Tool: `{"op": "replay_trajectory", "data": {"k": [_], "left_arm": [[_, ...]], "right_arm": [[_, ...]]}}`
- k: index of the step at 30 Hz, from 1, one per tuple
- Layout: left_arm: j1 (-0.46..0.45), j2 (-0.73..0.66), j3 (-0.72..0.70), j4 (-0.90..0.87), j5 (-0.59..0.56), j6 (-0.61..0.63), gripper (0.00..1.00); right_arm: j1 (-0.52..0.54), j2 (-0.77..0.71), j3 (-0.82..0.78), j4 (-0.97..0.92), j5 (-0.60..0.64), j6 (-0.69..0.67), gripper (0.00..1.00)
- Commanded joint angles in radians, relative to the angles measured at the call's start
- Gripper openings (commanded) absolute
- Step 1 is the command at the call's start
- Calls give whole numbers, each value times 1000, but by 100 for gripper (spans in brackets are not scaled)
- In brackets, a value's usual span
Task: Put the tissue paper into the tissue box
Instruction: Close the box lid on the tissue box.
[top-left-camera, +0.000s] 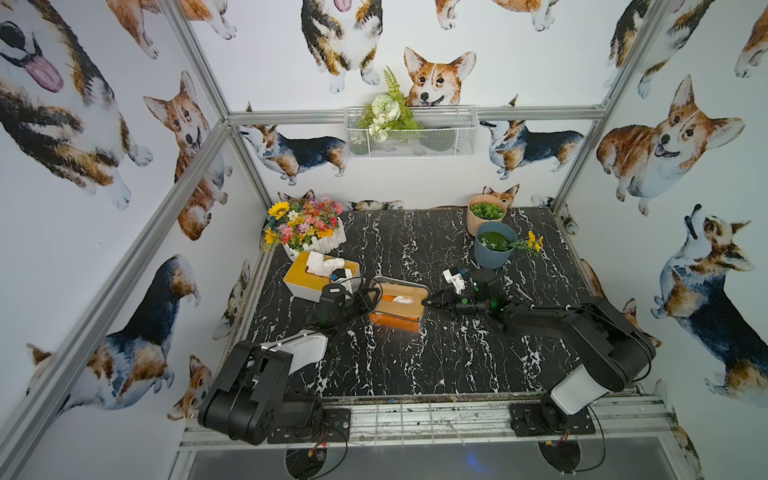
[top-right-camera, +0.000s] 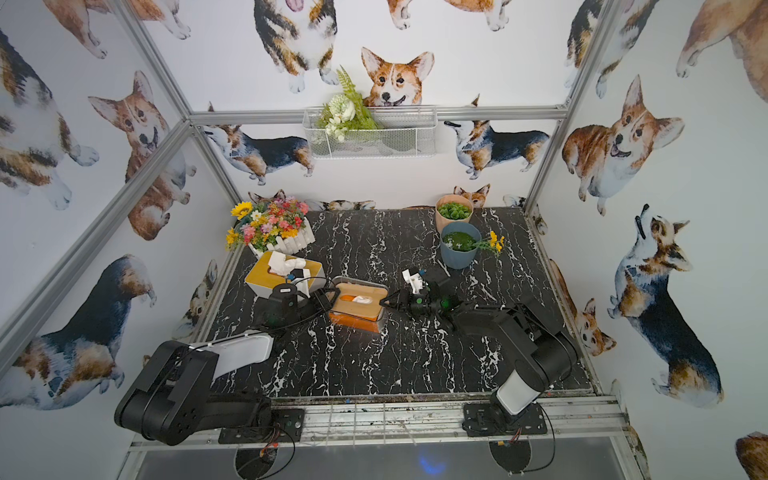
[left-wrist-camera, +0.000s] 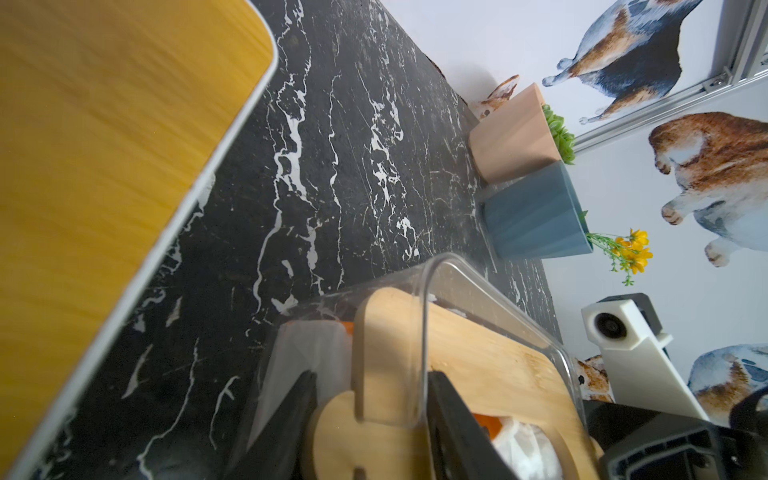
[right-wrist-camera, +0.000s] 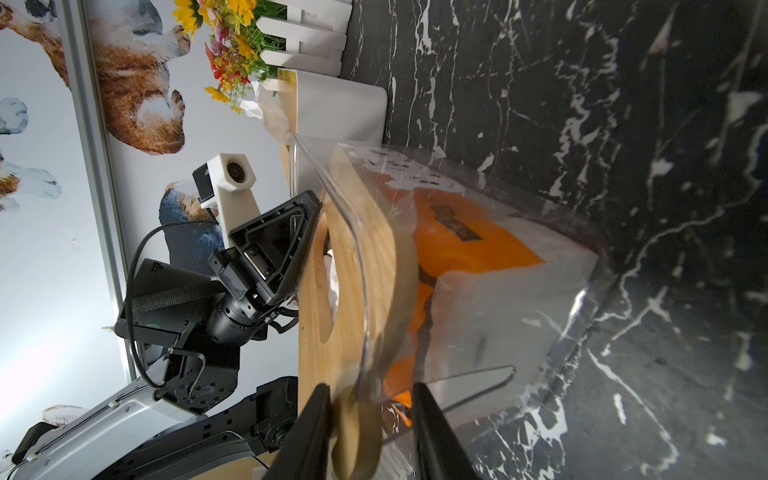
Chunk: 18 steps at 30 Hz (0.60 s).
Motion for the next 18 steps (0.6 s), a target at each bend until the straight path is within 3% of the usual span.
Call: {"op": "replay_trajectory", "data": {"k": [1, 18], "left_arm": [[-30, -1, 9, -76, 250, 30, 46], [-46, 27, 5, -39, 245, 5, 46]], "right_arm": [[28, 8, 7, -147, -43, -42, 34], [58, 77, 23, -63, -47, 31, 37]]}}
